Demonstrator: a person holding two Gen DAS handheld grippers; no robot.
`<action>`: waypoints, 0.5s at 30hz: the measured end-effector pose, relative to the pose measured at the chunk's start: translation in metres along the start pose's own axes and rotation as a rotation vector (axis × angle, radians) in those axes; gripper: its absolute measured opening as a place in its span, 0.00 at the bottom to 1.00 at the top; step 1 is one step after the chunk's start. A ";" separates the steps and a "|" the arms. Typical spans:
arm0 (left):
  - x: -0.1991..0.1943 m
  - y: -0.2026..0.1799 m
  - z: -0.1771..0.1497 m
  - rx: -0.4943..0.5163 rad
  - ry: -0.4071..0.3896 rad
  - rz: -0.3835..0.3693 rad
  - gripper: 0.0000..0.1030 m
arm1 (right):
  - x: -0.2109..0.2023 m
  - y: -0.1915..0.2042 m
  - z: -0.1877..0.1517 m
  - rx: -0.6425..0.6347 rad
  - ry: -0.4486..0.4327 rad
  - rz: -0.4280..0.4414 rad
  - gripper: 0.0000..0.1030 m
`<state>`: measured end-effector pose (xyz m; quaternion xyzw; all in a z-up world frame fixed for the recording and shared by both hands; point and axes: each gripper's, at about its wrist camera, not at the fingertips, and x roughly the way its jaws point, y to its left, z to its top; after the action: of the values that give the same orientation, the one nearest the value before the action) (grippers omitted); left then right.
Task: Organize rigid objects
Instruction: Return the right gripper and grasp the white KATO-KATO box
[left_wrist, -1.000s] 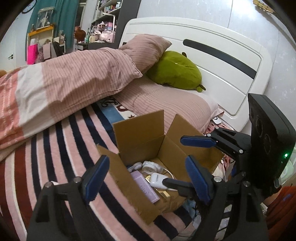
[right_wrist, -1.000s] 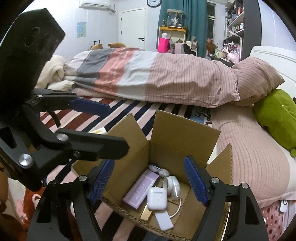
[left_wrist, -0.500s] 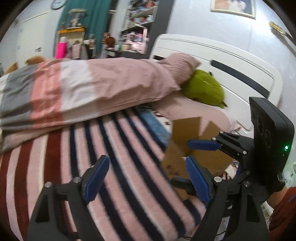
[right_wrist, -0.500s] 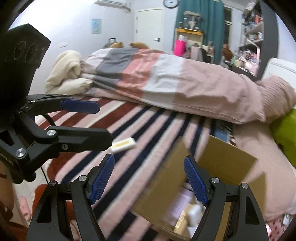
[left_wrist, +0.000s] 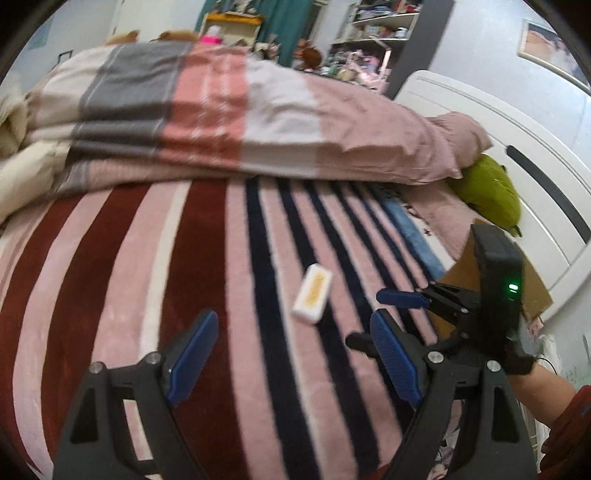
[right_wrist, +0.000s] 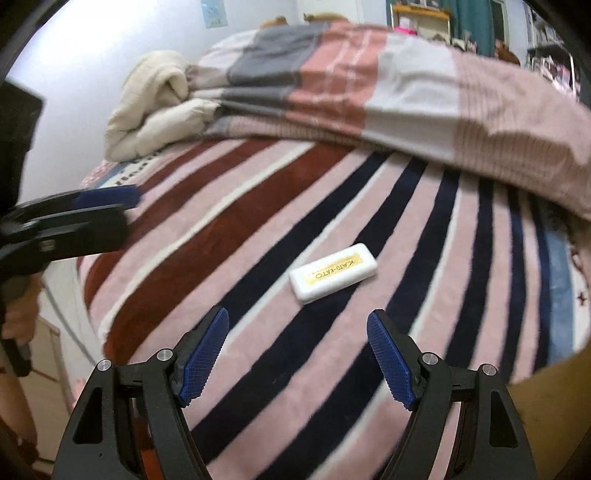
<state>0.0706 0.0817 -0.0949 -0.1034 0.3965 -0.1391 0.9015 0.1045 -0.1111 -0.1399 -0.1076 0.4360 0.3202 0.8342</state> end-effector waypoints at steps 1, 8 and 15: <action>0.002 0.006 -0.003 -0.010 0.005 0.003 0.80 | 0.012 -0.003 0.000 0.000 0.002 0.003 0.73; 0.008 0.025 -0.012 -0.046 0.022 0.017 0.80 | 0.070 -0.024 0.013 0.093 0.014 0.017 0.73; 0.001 0.028 -0.014 -0.051 0.016 0.027 0.80 | 0.101 -0.016 0.031 0.075 0.003 -0.036 0.69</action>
<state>0.0652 0.1068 -0.1131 -0.1202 0.4083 -0.1177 0.8972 0.1767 -0.0644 -0.2031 -0.0844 0.4469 0.2883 0.8426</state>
